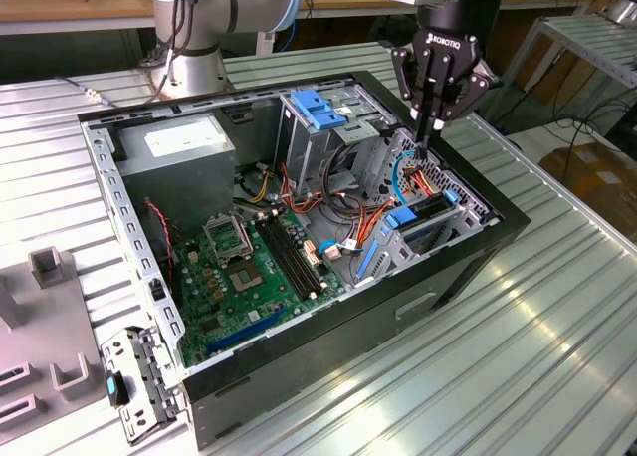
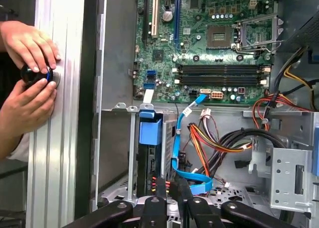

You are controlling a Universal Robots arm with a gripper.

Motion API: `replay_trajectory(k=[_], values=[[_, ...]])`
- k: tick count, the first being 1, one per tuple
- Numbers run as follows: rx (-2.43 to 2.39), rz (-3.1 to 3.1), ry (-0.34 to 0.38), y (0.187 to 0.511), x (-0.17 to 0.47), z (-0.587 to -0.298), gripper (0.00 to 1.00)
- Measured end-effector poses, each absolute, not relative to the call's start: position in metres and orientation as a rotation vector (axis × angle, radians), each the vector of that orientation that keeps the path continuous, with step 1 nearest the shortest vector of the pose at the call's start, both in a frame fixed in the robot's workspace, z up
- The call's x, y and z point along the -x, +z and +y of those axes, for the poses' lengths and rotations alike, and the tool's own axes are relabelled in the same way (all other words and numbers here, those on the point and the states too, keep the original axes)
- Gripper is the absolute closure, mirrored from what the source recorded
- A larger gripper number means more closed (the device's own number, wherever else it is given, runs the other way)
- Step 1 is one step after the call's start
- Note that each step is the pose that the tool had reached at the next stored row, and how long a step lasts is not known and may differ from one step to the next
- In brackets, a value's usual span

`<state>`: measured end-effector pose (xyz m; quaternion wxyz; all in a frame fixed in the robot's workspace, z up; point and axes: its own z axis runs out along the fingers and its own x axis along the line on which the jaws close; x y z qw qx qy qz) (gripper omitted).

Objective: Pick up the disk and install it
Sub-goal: 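Insert the second disk wire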

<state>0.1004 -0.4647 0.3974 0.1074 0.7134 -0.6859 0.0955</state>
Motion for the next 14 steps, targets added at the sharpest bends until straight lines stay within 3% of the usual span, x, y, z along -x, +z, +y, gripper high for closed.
replay_trajectory(k=[12,14], values=[[-2.06,-1.981,0.344,0.391,-0.101,-0.447,0.76],[-2.058,-1.979,0.347,0.389,-0.101,-0.447,0.69]])
